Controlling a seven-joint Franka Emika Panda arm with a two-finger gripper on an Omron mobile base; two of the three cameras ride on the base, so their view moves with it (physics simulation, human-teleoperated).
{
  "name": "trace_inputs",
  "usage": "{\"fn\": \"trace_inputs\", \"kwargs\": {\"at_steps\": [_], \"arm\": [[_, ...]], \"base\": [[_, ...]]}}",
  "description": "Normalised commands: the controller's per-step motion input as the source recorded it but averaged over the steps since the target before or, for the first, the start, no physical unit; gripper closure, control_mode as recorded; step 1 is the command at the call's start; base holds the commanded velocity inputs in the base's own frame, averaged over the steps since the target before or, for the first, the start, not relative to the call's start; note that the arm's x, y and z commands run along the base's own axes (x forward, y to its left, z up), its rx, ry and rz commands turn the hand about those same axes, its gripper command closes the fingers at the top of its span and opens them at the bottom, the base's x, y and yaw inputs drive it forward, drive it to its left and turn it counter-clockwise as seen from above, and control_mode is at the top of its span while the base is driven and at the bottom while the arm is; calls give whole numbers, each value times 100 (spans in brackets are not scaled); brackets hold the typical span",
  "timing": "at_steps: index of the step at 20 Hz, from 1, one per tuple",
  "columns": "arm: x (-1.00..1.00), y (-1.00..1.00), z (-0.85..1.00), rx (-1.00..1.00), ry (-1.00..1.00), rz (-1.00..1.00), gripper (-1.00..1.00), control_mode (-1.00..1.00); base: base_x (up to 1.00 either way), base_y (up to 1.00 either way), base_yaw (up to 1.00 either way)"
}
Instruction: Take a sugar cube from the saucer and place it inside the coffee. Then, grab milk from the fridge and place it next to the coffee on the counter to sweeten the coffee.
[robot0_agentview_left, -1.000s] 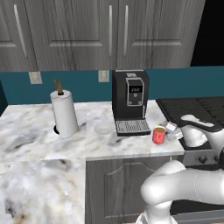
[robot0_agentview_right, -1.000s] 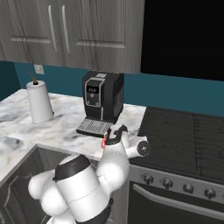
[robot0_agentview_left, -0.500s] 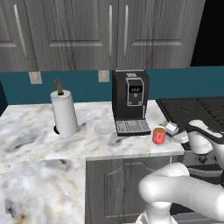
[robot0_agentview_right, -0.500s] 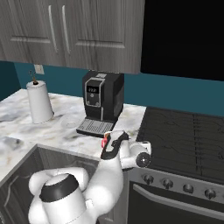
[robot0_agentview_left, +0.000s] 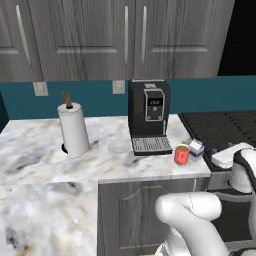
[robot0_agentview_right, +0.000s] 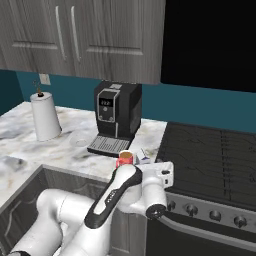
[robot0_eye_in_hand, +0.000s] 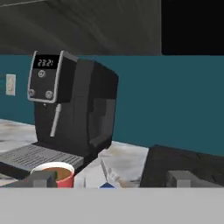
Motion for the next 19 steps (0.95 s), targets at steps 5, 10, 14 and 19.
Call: {"fn": "trace_inputs", "kwargs": {"at_steps": [5,10,14,19], "arm": [[-98,16,100,-14,-70,0,-100,-100],[-78,69,100,-22,-68,0,-100,-100],[-1,100,100,-43,-51,0,-100,-100],[-1,22,25,-12,-12,1,-100,-100]], "base": [[0,0,0],[0,0,0],[0,0,0],[0,0,0]]}}
